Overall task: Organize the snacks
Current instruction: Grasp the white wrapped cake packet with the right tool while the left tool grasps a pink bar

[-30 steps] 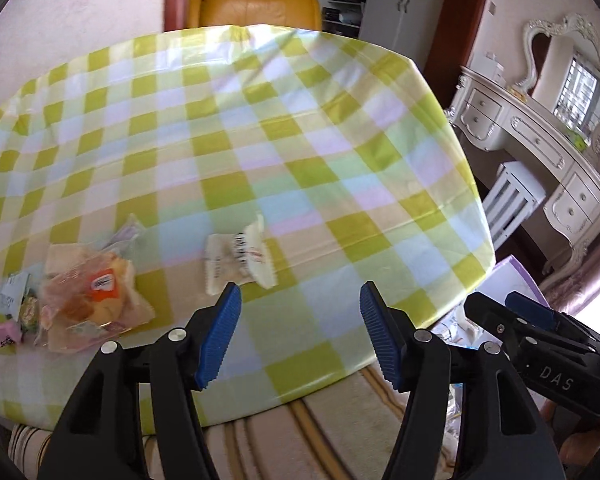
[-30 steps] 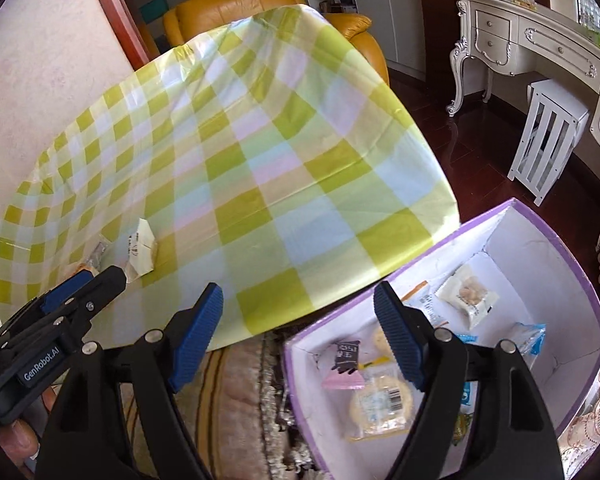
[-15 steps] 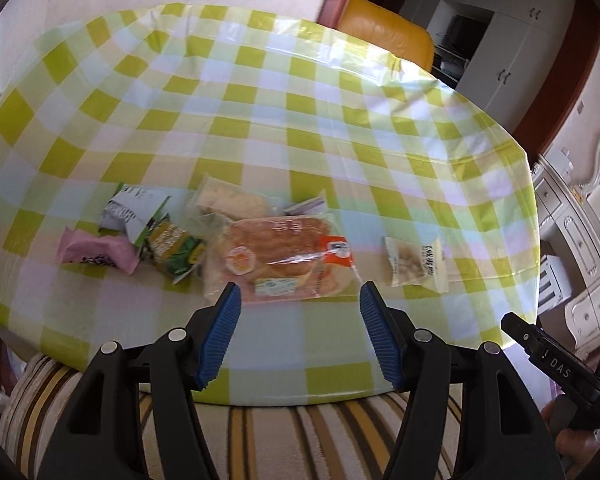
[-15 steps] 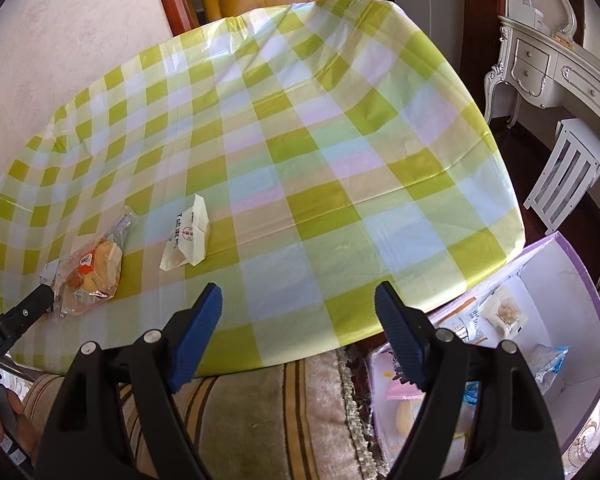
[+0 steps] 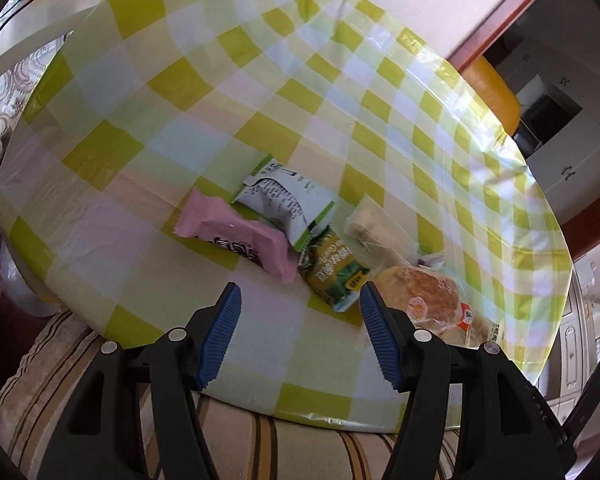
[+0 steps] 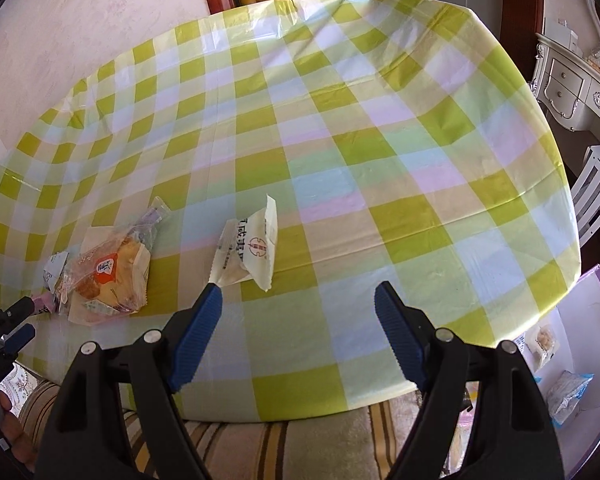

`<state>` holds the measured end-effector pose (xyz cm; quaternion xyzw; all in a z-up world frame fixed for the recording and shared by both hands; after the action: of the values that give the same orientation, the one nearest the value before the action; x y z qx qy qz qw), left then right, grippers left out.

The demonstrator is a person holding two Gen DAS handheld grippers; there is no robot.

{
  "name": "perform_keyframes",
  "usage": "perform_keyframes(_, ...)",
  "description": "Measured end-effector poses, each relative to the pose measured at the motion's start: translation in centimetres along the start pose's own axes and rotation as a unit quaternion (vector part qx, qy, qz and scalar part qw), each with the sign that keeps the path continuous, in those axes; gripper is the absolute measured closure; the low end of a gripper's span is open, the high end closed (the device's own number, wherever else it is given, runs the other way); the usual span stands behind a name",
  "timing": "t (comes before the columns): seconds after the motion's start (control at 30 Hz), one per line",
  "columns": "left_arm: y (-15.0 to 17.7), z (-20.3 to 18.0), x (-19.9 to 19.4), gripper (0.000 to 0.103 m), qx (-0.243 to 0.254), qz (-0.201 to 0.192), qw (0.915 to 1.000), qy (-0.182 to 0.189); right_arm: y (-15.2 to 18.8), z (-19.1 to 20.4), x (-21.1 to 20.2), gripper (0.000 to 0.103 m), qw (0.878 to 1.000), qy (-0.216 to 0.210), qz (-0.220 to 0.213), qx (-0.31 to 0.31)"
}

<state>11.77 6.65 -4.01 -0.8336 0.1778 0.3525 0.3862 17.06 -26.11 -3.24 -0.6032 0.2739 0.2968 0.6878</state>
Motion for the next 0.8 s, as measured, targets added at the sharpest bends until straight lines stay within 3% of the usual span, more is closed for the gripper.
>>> perform_keyframes(0.3,-2.4,2.9,2.1,0.044,-0.054,-0.002,0.9981,-0.029,-0.9,1.5,2.5,0.024,1.000,-0.005,0.008,0.001)
perform_keyframes(0.5,-3.2,3.1,3.4,0.045,-0.045,-0.001,0.9975,-0.055,-1.0,2.0,3.8,0.024,1.000,0.001,0.018,-0.001)
perform_keyframes(0.7,-3.8,2.7,4.2,0.060,0.015,-0.005,0.9937,-0.111,-1.0,2.3,5.1,0.024,0.999,0.015,0.032,-0.010)
perform_keyframes(0.8,-3.9,2.5,4.5,0.073,0.044,-0.008,0.9891,-0.141,-0.9,2.8,5.9,0.024,0.998,0.024,0.043,-0.024)
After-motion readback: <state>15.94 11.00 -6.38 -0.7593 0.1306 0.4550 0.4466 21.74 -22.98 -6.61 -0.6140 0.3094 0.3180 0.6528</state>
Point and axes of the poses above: each gripper's, at about its wrist camera, not at the fingertips, and x roughly the way its jaws point, z to its left, y to its underside, the point moved 5 cm from there along x, roughly the way its jaws point, and after that the axes turned 6 degrees about -z, right-handed, at the moved point
